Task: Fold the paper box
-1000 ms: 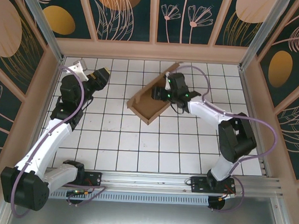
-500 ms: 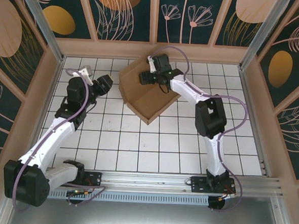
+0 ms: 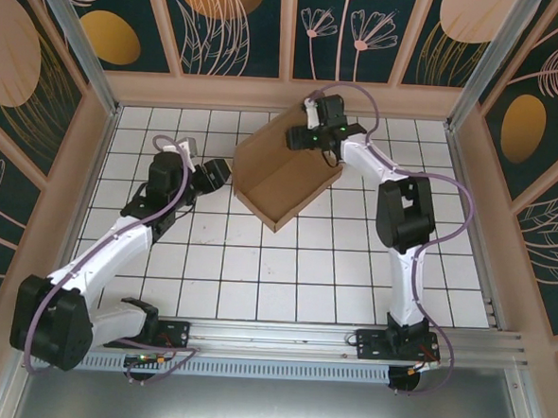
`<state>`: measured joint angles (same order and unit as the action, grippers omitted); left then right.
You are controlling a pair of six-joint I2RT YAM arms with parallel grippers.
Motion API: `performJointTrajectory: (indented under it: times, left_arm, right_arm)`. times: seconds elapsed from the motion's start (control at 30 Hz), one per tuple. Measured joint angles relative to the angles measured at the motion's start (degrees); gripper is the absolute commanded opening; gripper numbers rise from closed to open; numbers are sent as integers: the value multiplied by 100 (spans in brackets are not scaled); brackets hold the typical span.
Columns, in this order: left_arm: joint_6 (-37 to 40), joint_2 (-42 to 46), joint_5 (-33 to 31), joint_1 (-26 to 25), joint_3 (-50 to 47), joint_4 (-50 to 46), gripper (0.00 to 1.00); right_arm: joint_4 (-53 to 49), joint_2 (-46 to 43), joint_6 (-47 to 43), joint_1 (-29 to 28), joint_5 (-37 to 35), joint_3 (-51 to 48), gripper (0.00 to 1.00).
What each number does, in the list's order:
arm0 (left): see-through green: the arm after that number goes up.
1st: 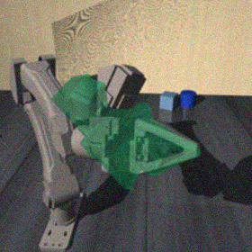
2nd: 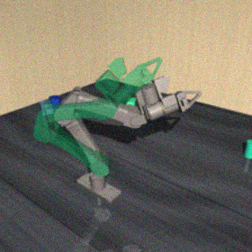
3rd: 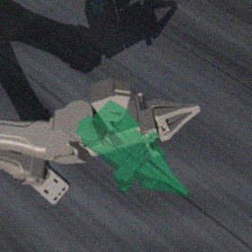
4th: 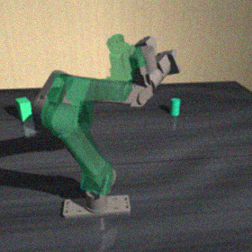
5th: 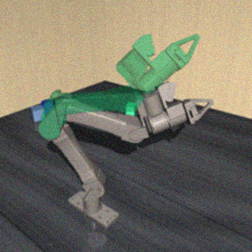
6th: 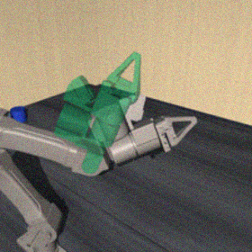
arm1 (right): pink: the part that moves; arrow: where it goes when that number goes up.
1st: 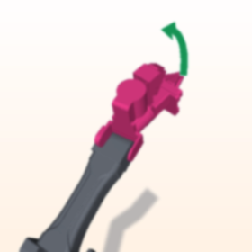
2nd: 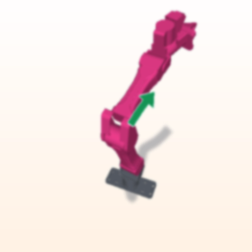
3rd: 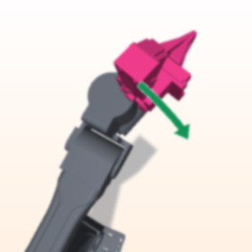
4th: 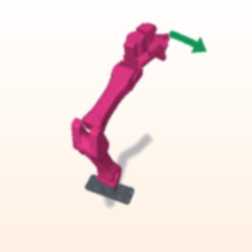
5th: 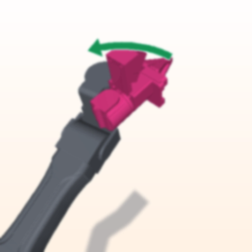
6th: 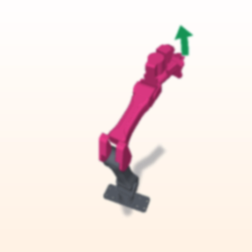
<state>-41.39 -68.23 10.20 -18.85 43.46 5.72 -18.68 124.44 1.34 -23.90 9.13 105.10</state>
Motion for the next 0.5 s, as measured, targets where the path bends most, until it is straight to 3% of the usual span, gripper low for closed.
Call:
performJointTrajectory:
  times: [0.37,0.5]
  left_arm:
    - [450,-396,-63,-586,4,-59,57]
    - [584,-404,-557,-634,20,-151,51]
  right_arm:
    - [-162,0,4,-160,177,219,76]
    - [-306,2,4,-273,199,437,73]
